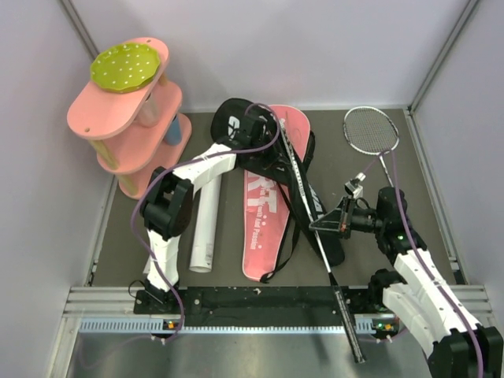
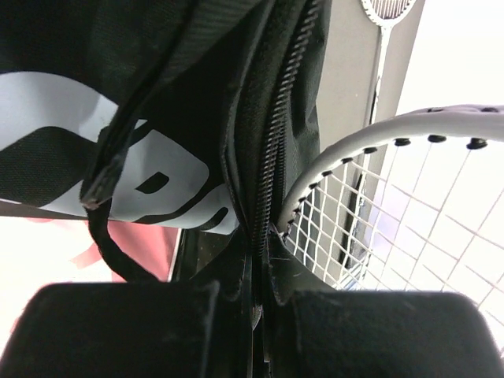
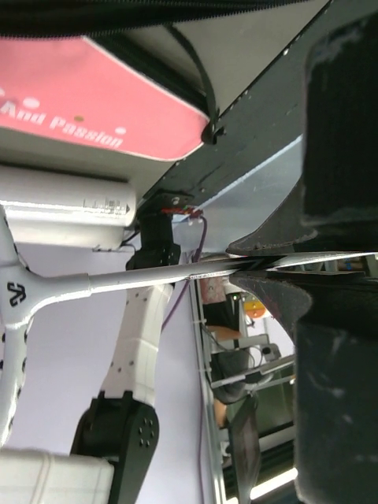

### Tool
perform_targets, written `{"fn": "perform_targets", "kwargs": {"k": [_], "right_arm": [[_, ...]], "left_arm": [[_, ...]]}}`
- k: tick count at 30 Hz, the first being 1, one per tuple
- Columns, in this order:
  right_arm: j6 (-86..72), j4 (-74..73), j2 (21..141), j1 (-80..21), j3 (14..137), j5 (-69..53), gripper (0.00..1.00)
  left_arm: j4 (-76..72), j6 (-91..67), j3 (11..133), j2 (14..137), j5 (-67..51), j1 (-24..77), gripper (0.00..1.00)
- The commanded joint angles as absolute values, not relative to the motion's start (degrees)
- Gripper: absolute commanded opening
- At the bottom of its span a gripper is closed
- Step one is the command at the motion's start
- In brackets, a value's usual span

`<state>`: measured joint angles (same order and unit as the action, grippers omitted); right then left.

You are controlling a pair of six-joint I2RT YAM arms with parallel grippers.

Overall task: Pack up the badminton gear
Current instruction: Place the racket in the racket bag.

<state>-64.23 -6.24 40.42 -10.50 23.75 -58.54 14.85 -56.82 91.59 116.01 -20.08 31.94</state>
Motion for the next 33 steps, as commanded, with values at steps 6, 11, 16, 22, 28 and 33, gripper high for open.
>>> {"fn": "perform_targets", "kwargs": {"k": [6,11,16,22,28,33], "right_arm": [[-55.1,-15.3,46.7,-11.0,28.1,-55.9,0.0],[-49.9,-20.6,49.7,-11.0,32.2,-53.5,0.0],[-48.3,-21.3,52.1,-11.0,37.1,-50.3,0.0],[-49.4,-19.2,55.4,-11.5,38.8,-52.6,0.0],[-49.8,-19.3,56.0,-18.2,37.5,-58.2,0.0],[-50.3,-20.6,52.2,-18.3,34.9,-60.2,0.0]], "left_arm": [[14.0,-39.8,92.1,106.6,-23.3,32.2,0.0],[19.4,-32.3,93.7,103.9,-19.5,32.6,0.0],[23.2,-30.3,94.5,103.1,-19.2,32.8,0.0],[16.6,-31.7,87.5,100.6,-19.7,33.0,0.0],[6.1,-32.4,77.7,98.1,-20.7,32.9,0.0],[8.0,-26.9,76.8,97.0,-18.7,32.4,0.0]]}}
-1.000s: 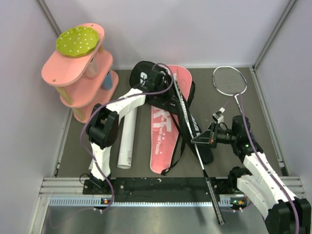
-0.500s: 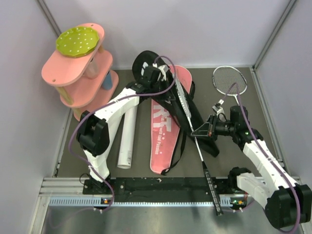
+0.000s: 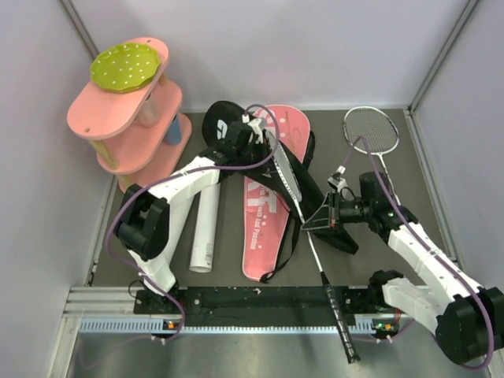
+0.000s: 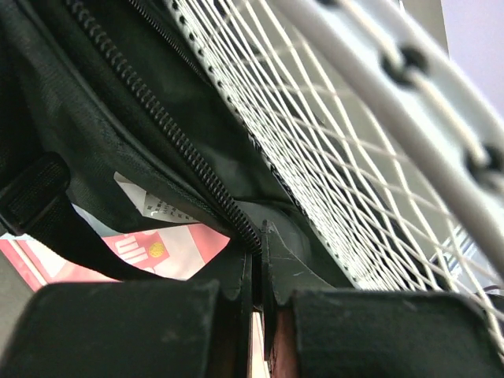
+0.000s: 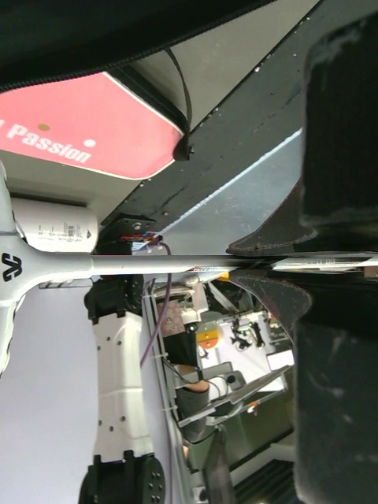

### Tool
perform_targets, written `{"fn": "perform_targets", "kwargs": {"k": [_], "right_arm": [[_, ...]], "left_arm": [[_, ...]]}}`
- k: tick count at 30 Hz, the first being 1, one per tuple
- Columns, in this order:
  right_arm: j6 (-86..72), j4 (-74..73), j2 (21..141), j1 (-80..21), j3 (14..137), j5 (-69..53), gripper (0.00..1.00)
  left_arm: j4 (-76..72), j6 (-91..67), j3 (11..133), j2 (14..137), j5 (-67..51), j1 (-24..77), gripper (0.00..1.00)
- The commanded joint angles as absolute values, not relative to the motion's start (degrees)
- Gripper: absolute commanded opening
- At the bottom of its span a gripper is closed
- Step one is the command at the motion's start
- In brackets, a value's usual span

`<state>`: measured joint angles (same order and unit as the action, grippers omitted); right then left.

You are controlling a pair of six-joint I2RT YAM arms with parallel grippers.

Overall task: Pack up the badminton gear
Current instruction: Place the racket in the racket bag.

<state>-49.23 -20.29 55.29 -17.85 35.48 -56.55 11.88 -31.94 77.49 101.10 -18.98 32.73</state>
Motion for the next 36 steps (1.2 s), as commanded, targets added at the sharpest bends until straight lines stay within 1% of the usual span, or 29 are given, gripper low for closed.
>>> {"fn": "perform_targets", "kwargs": {"k": [1,8,12,13,16,18,19,23,26,33,36], "right_arm": [[-50.4,-20.7,51.4,-18.4,33.9,-60.6,0.0],[-53.3,-20.7,47.4,-18.4,33.0,-60.4,0.0],[-53.6,-20.5,47.6,-18.4,32.0,-58.9,0.0],[-53.4,-20.0,48.3,-18.4,31.9,-58.7,0.0],[-53.3,-18.3,50.8,-18.4,31.8,-56.2,0.0],[-55.4,-15.6,52.3,-18.3,31.6,-54.0,0.0],[-56.4,-11.6,52.9,-18.3,31.5,-53.4,0.0],[-60.6,-3.6,59.5,-18.4,32.3,-50.0,0.0],[-65.6,6.9,64.1,-18.4,33.6,-50.2,0.0],[-64.7,9.3,76.9,-20.2,44.0,-46.8,0.0],[-66.1,13.3,80.2,-20.4,47.3,-46.8,0.0]], "left_arm": [[7.7,-26.2,76.7,96.4,-18.8,32.3,0.0],[5.3,-17.7,80.1,97.0,-20.9,31.0,0.0],[3.3,-15.9,82.0,97.6,-24.6,31.0,0.0],[2.1,-16.3,81.0,97.6,-27.6,31.0,0.0],[-4.1,-18.4,76.0,95.9,-30.3,31.0,0.0],[-5.6,-19.9,74.1,95.1,-29.9,31.0,0.0],[-5.5,-22.0,72.8,95.0,-29.8,31.0,0.0],[-7.6,-27.3,69.6,95.3,-33.5,31.0,0.0],[-7.7,-28.9,67.8,94.8,-33.8,31.0,0.0],[-6.5,-30.4,66.1,94.0,-35.9,30.9,0.0],[-6.9,-31.2,65.6,93.8,-37.0,30.9,0.0]]}}
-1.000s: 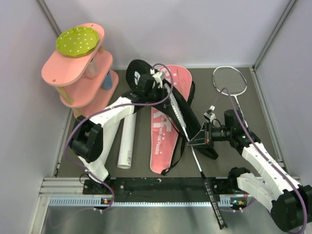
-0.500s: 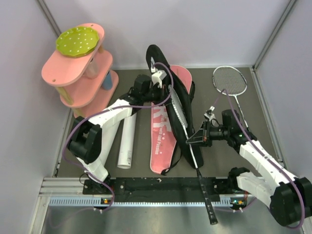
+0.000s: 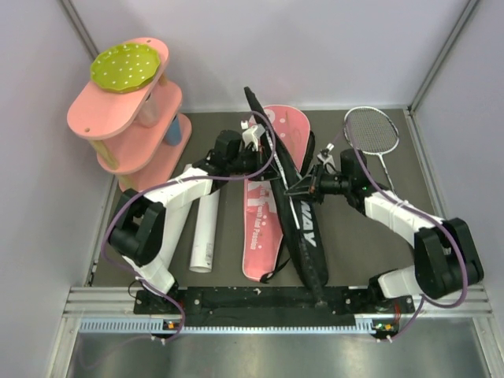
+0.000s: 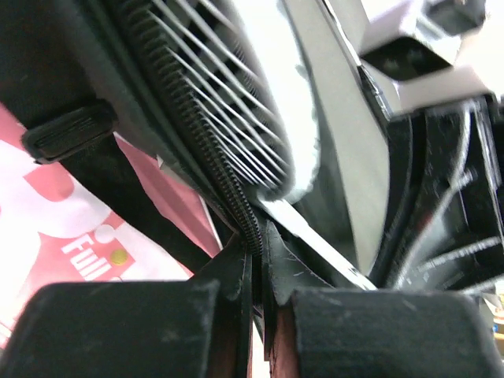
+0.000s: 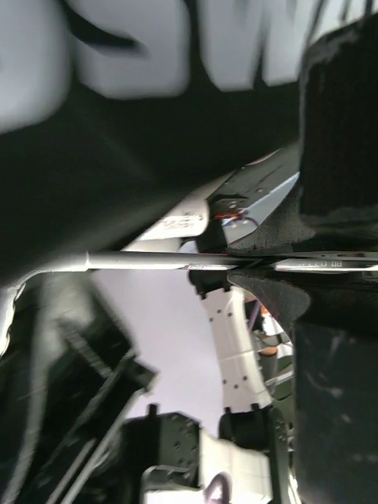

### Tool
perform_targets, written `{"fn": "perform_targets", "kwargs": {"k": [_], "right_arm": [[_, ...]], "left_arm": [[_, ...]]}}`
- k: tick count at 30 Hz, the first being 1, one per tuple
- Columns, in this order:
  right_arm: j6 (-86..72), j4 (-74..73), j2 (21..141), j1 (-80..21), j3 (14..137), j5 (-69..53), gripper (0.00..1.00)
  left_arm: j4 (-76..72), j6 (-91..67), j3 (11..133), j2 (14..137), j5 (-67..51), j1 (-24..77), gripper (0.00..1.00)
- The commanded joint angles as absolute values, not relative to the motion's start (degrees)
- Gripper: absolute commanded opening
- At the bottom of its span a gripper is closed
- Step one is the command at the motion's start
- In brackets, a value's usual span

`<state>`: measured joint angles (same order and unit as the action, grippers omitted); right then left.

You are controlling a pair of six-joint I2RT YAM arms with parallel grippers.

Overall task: Pack up the badminton gear
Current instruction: Place the racket in the racket bag.

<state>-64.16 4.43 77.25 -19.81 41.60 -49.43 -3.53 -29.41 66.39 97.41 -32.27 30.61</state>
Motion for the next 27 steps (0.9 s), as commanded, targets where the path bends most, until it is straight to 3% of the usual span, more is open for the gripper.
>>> {"fn": "perform_targets", "kwargs": {"k": [1,12,17,27], "right_arm": [[-65.8,13.4,82.3,-20.4,48.2,-46.6,0.0],[-63.5,17.3,88.5,-22.1,51.8,-33.2,0.0],[-67.8,21.2,87.7,-23.3,49.4,-21.0,0.0],[-59.9,12.7,88.1,-24.7,53.8,-6.5,0.0]], "left_arm": [[-6.8,-31.2,65.5,93.6,-37.2,30.8,0.0],[-5.1,-36.7,67.2,92.5,-41.4,30.8,0.0],[-0.3,-40.2,68.2,90.9,-35.3,32.2,0.0],[1.5,-47.5,69.2,88.9,-38.0,33.9,0.0]]}}
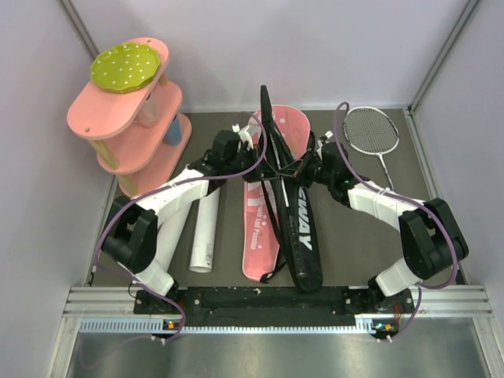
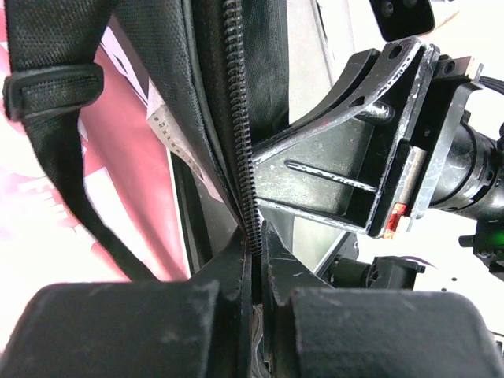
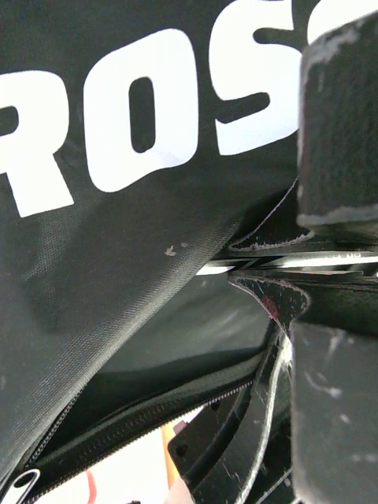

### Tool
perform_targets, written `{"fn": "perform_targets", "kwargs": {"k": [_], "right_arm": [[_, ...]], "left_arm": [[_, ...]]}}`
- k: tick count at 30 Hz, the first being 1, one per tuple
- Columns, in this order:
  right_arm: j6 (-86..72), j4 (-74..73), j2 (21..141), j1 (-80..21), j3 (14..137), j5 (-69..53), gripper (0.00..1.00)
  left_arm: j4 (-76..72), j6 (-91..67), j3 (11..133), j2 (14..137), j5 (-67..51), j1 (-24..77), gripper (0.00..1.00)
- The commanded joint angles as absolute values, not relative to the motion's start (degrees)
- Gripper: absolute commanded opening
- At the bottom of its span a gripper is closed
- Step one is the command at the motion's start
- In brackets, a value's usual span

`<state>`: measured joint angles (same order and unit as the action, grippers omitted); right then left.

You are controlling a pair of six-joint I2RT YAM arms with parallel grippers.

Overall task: Pack up the badminton gear
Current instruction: Place the racket in the racket bag.

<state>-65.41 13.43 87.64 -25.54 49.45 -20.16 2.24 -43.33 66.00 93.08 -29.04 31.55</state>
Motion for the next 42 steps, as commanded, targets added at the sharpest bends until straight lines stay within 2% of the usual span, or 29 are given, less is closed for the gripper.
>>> {"fn": "perform_targets", "kwargs": {"k": [1,3,6,10,13,17,19,21,24,27,34,39,40,41,42], "right_arm": [[-57.9,11.7,89.8,-24.2,56.1,-8.4,0.0],[-52.0,5.0,91.6,-24.0,60.2,-9.8,0.0],[-52.1,7.8,90.4,-24.3,56.4,-9.4,0.03],[-47.3,2.2,89.9,-24.5,57.4,-11.0,0.23],[-39.6,-8.7,91.0,-24.5,62.7,-18.5,0.27],[-27.9,-15.9,84.7,-24.3,60.7,-26.8,0.38],[-23.8,-20.4,81.7,-24.3,57.6,-31.8,0.4],[-20.7,-22.7,75.5,-24.1,54.1,-29.5,0.41],[-20.0,-24.9,68.8,-23.3,51.6,-30.1,0.5],[-19.9,-26.1,67.8,-20.9,50.1,-27.6,0.55],[-18.4,-21.8,74.2,-19.9,48.4,-30.4,0.55],[-19.9,-16.9,77.3,-21.4,46.3,-33.0,0.48],[-21.0,-14.7,78.0,-21.6,45.9,-33.2,0.44],[-21.4,-14.4,79.4,-21.7,45.8,-33.5,0.28],[-21.8,-14.5,79.9,-21.7,46.2,-33.8,0.18]], "left_arm": [[2.8,-47.0,69.4,88.9,-37.9,33.9,0.0],[4.6,-45.4,70.3,88.9,-37.4,33.8,0.0],[4.0,-46.6,70.3,89.3,-38.8,33.7,0.0],[1.8,-47.6,70.4,89.8,-39.2,33.7,0.0],[4.0,-46.0,71.0,90.1,-37.0,33.1,0.0],[4.0,-46.1,70.7,91.1,-37.6,32.3,0.0],[4.1,-45.7,70.5,91.1,-38.0,32.3,0.0],[4.2,-45.4,70.4,91.2,-38.2,32.3,0.0],[4.3,-45.2,70.2,91.2,-38.2,32.3,0.0],[4.2,-45.0,70.4,91.2,-38.7,32.3,0.0],[4.8,-44.6,70.5,91.2,-39.2,32.3,0.0],[4.9,-44.6,70.0,91.3,-39.0,32.3,0.0],[4.7,-44.6,70.0,91.3,-39.2,32.3,0.0],[4.8,-44.5,70.0,91.4,-39.1,32.3,0.0],[5.3,-43.8,70.1,91.4,-39.0,32.2,0.0]]}}
